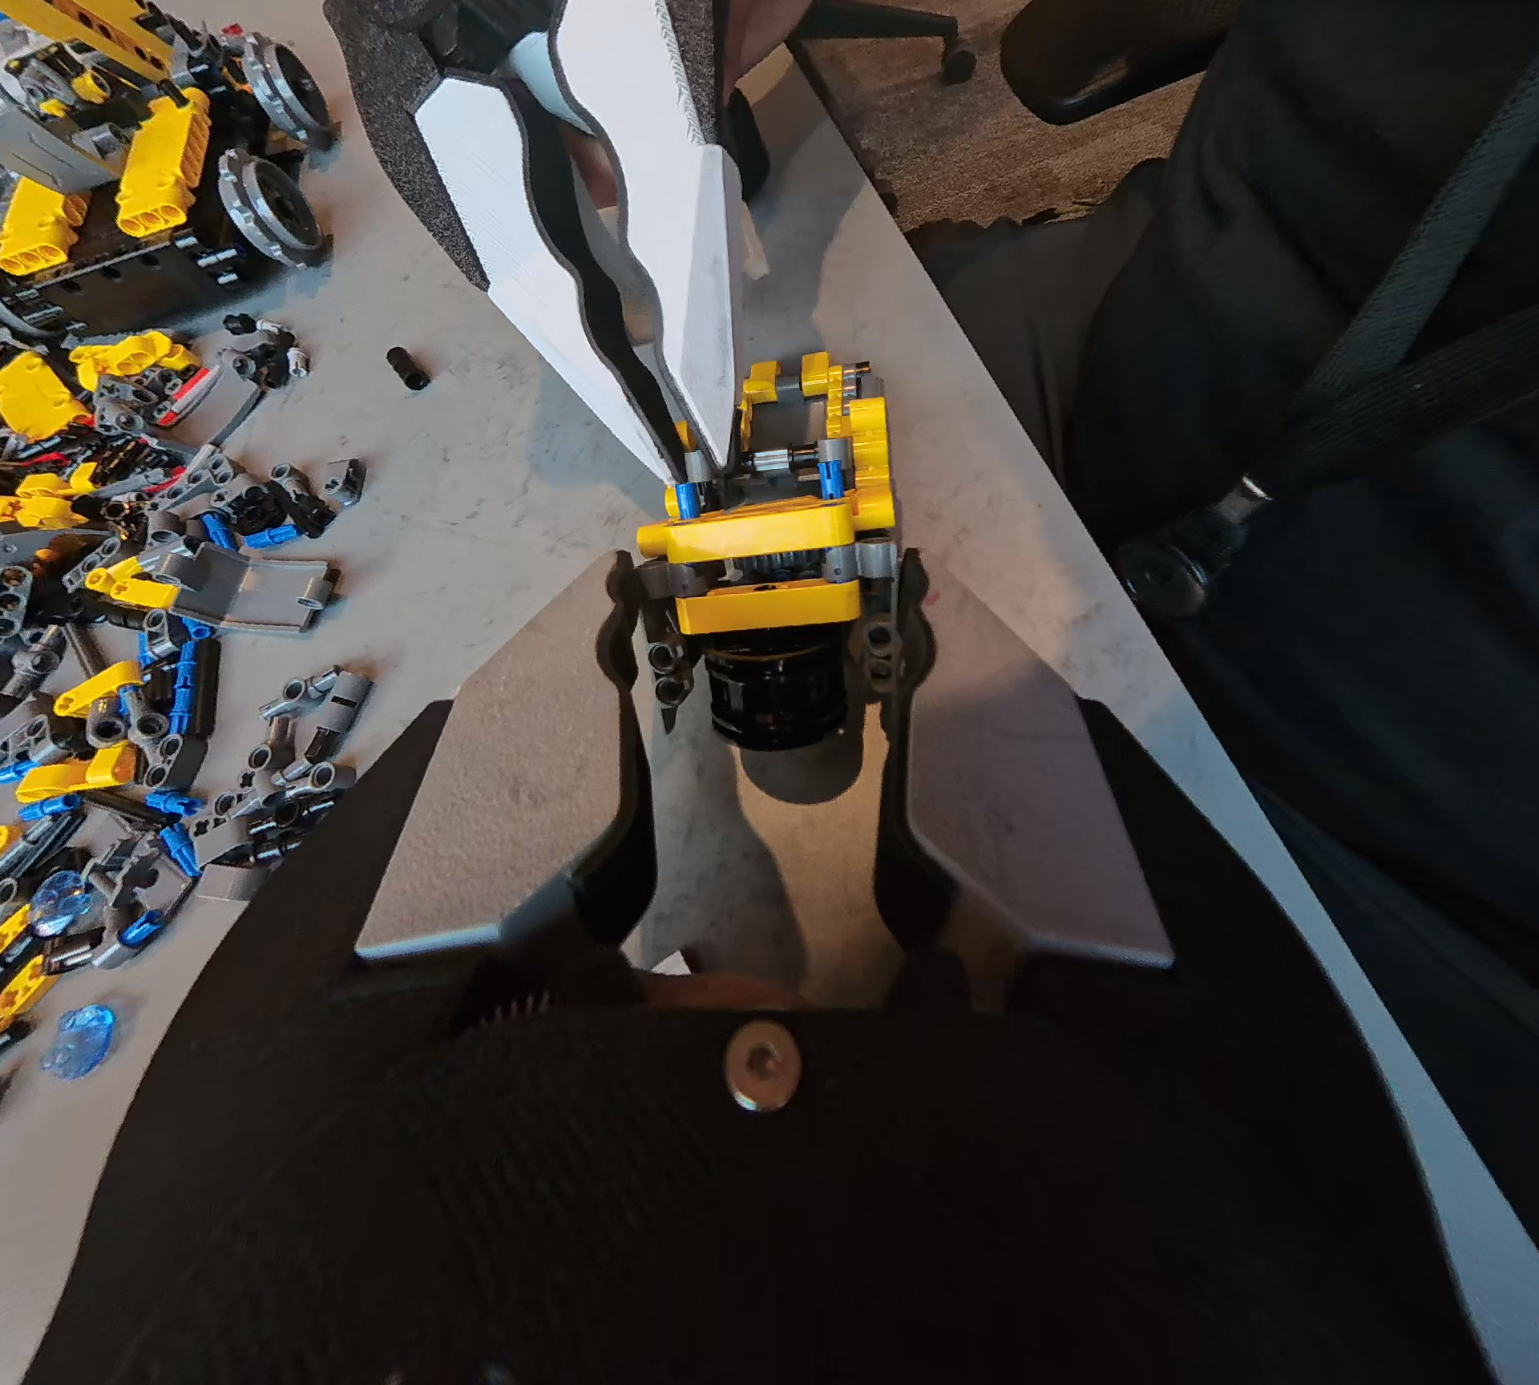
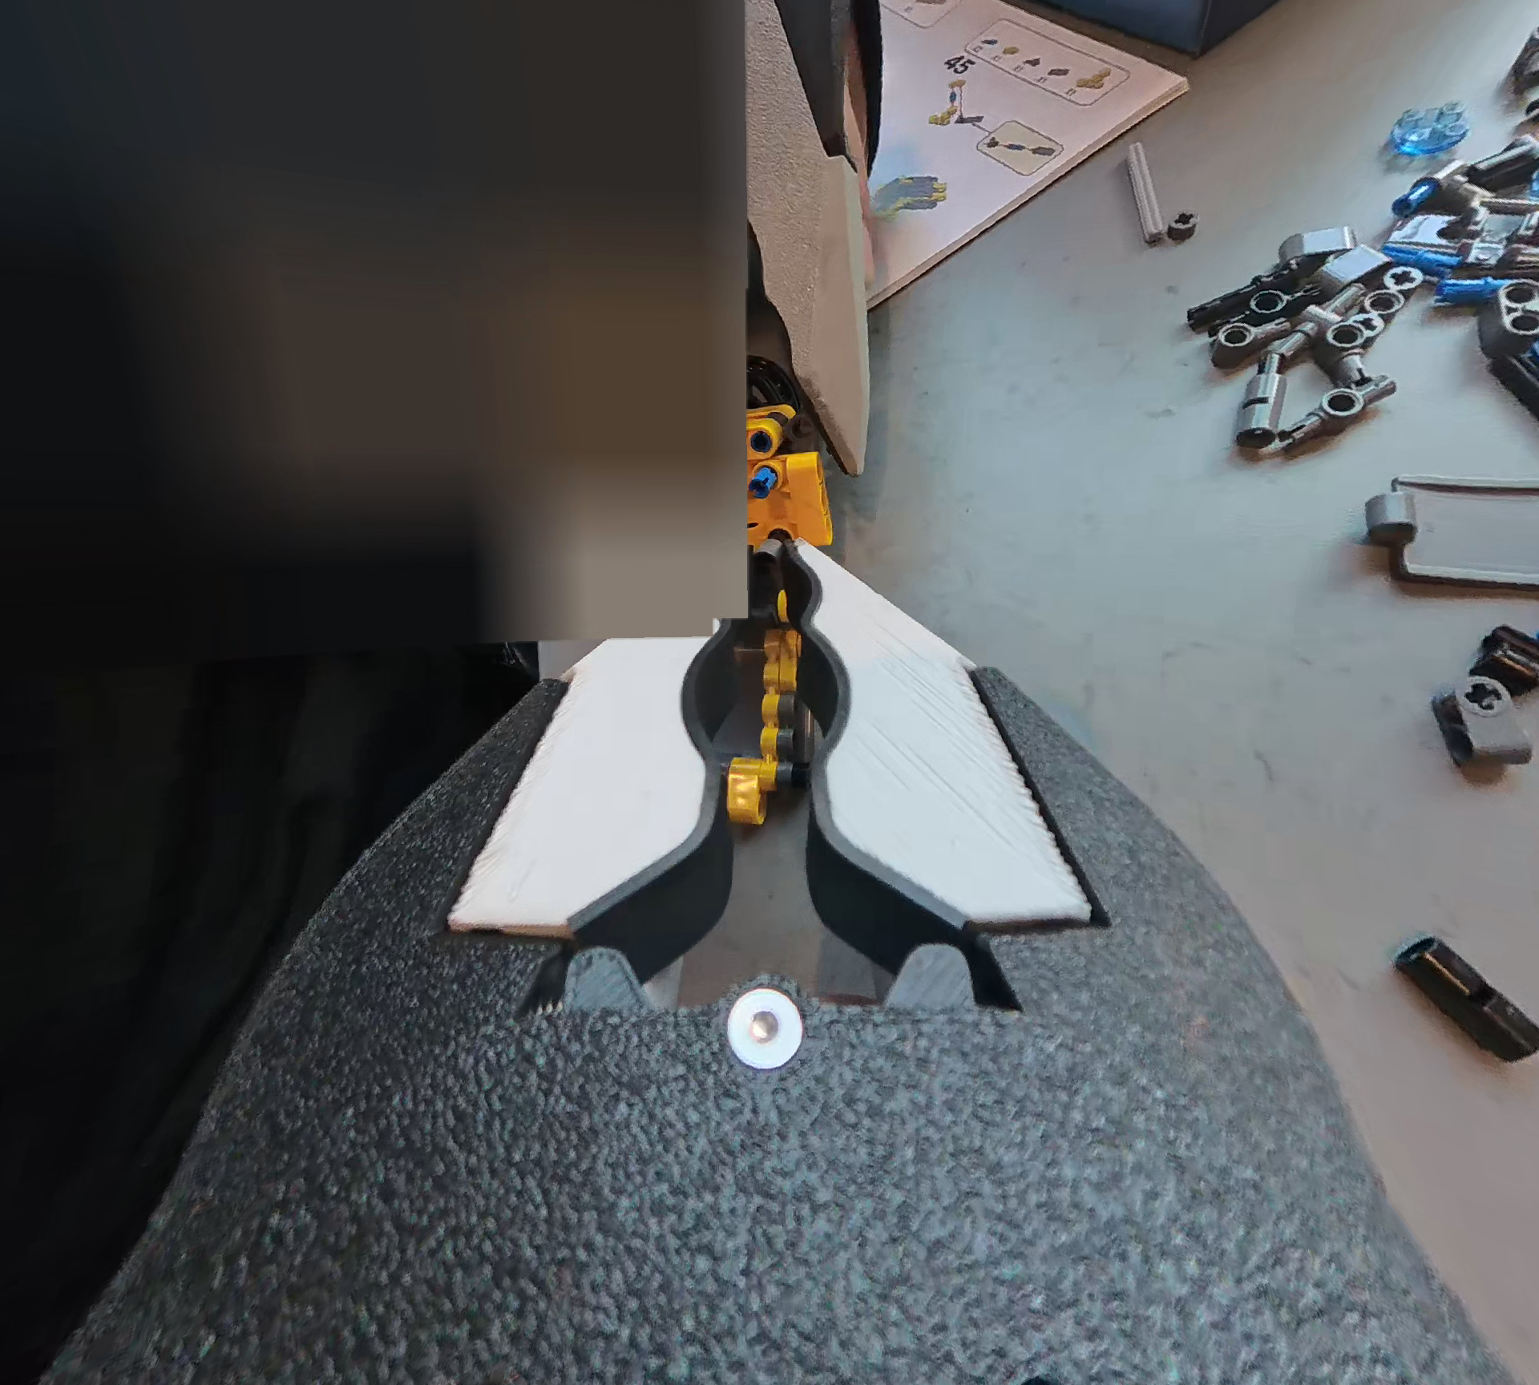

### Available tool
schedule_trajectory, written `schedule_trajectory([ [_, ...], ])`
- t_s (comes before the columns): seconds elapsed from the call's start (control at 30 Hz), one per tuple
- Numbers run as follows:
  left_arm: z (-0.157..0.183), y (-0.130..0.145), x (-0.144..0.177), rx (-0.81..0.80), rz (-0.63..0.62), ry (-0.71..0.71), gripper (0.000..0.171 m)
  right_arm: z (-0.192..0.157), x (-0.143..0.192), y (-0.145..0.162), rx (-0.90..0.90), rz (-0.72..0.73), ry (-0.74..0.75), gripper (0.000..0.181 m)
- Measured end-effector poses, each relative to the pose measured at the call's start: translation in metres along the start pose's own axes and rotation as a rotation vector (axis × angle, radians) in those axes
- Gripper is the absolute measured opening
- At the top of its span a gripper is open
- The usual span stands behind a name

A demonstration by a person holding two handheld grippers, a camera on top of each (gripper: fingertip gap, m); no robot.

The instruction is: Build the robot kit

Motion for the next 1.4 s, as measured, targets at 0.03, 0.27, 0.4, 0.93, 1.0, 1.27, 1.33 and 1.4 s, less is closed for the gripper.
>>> schedule_trajectory([
  [0.03, 0.0, 0.0, 0.0, 0.003, 0.0, 0.002, 0.06, 0.0, 0.0, 0.0, 0.005, -0.001, 0.004, 0.005],
  [0.27, -0.001, 0.0, -0.001, -0.003, 0.001, -0.008, 0.061, -0.002, 0.004, 0.001, 0.011, 0.017, 0.017, 0.007],
  [0.4, -0.003, 0.0, -0.001, 0.011, -0.002, -0.01, 0.061, 0.0, 0.015, -0.002, -0.003, 0.083, 0.042, 0.012],
  [0.93, 0.0, 0.0, -0.002, -0.017, 0.0, -0.021, 0.061, -0.018, 0.007, -0.002, 0.22, -0.087, 0.289, 0.0],
  [1.0, 0.0, 0.0, -0.002, -0.019, -0.001, -0.023, 0.06, -0.017, 0.007, -0.002, 0.222, -0.085, 0.278, 0.0],
  [1.27, -0.001, 0.0, -0.004, -0.034, -0.003, -0.028, 0.06, -0.008, 0.003, -0.002, 0.18, -0.07, 0.196, 0.0],
  [1.33, -0.001, -0.001, -0.004, -0.031, 0.0, -0.024, 0.06, -0.007, 0.004, -0.003, 0.189, -0.084, 0.178, 0.0],
  [1.4, -0.004, -0.001, -0.004, -0.012, -0.004, -0.039, 0.061, -0.004, 0.006, -0.002, 0.157, -0.056, 0.188, 0.0],
])
Point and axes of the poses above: each gripper's, where its closed fingertips meet, x back along the fingers, y out of its underside, z = x × y across the jaws, the point moved 7 cm from there along x, back along the fingers, and after that the axes turned 3 degrees about -z, right-handed, at the moved point
